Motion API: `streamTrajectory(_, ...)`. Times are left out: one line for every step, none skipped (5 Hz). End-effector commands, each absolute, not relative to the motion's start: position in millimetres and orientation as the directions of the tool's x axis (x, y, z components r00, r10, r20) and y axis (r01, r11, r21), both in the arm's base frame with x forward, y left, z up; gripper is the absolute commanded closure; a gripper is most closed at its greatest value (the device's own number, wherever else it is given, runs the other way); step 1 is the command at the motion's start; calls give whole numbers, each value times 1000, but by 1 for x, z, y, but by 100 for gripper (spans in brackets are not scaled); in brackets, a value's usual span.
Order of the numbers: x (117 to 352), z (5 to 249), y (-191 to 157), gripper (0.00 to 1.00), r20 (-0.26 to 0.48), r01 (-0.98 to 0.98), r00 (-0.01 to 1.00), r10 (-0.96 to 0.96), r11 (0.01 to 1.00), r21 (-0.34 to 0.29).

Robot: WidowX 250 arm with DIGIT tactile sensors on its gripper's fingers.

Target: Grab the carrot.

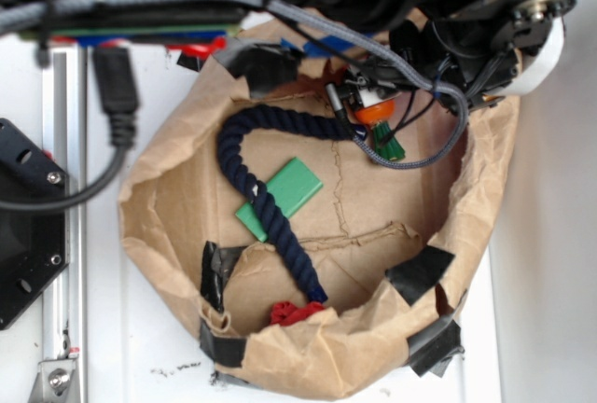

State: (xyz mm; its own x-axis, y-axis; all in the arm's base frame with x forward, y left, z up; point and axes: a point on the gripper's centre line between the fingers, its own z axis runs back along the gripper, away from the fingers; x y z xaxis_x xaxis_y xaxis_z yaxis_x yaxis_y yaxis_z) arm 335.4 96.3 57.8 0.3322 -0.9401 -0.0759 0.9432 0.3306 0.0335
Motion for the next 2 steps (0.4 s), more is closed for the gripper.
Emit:
streamTrajectory(344, 57, 98, 0, -127, 961, 275, -953, 272, 40)
streamTrajectory(334, 63, 89, 0, -117, 970, 243, -963, 240, 39)
